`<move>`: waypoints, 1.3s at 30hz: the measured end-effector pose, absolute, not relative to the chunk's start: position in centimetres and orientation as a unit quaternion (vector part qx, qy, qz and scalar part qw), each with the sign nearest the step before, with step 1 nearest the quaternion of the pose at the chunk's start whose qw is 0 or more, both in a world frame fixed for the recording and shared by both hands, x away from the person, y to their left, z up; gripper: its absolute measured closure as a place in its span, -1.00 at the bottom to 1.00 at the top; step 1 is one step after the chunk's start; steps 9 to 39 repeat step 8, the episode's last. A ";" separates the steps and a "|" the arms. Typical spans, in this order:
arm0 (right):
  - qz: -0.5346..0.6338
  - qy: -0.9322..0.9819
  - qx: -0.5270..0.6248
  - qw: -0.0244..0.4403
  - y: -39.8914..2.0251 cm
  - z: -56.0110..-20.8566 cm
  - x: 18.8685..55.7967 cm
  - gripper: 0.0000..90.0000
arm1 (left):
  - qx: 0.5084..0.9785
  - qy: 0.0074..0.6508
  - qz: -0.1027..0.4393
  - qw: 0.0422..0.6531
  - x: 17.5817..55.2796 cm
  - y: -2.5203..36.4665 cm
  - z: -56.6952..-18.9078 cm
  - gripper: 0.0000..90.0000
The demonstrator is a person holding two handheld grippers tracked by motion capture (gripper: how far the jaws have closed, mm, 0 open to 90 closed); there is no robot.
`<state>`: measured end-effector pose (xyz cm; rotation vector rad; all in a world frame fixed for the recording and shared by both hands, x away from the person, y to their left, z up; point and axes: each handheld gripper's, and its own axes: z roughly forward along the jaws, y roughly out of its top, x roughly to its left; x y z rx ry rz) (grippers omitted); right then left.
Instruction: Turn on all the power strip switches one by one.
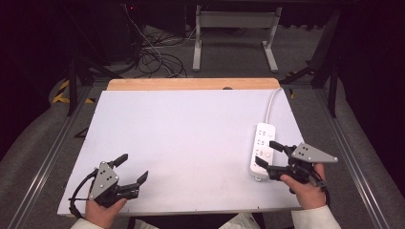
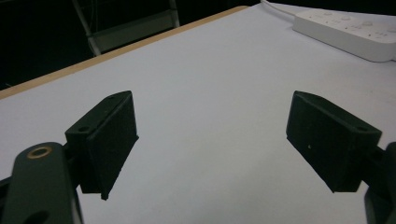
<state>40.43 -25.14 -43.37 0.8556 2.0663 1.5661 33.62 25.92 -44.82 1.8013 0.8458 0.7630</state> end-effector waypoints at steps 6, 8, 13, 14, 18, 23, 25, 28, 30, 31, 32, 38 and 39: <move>0.546 0.760 0.293 0.198 -24.7 -46.4 39.4 -0.52 | 0.742 0.337 0.320 0.483 33.7 26.3 -44.7 -0.64; 0.541 0.764 0.285 0.206 -24.5 -46.6 39.1 -0.52 | 0.744 0.331 0.324 0.481 33.7 26.2 -44.7 -0.65; 0.541 0.764 0.285 0.206 -24.5 -46.6 39.1 -0.52 | 0.744 0.331 0.324 0.481 33.7 26.2 -44.7 -0.65; 0.541 0.764 0.285 0.206 -24.5 -46.6 39.1 -0.52 | 0.744 0.331 0.324 0.481 33.7 26.2 -44.7 -0.65; 0.541 0.764 0.285 0.206 -24.5 -46.6 39.1 -0.52 | 0.744 0.331 0.324 0.481 33.7 26.2 -44.7 -0.65; 0.541 0.764 0.285 0.206 -24.5 -46.6 39.1 -0.52 | 0.744 0.331 0.324 0.481 33.7 26.2 -44.7 -0.65; 0.541 0.764 0.285 0.206 -24.5 -46.6 39.1 -0.52 | 0.744 0.331 0.324 0.481 33.7 26.2 -44.7 -0.65; 0.541 0.764 0.285 0.206 -24.5 -46.6 39.1 -0.52 | 0.744 0.331 0.324 0.481 33.7 26.2 -44.7 -0.65; 0.541 0.764 0.285 0.206 -24.5 -46.6 39.1 -0.52 | 0.744 0.331 0.324 0.481 33.7 26.2 -44.7 -0.65; 0.541 0.764 0.285 0.206 -24.5 -46.6 39.1 -0.52 | 0.744 0.331 0.324 0.481 33.7 26.2 -44.7 -0.65; 0.541 0.764 0.285 0.206 -24.5 -46.6 39.1 -0.52 | 0.744 0.331 0.324 0.481 33.7 26.2 -44.7 -0.65; 0.541 0.764 0.285 0.206 -24.5 -46.6 39.1 -0.52 | 0.744 0.331 0.324 0.481 33.7 26.2 -44.7 -0.65; 0.541 0.764 0.285 0.206 -24.5 -46.6 39.1 -0.52 | 0.744 0.331 0.324 0.481 33.7 26.2 -44.7 -0.65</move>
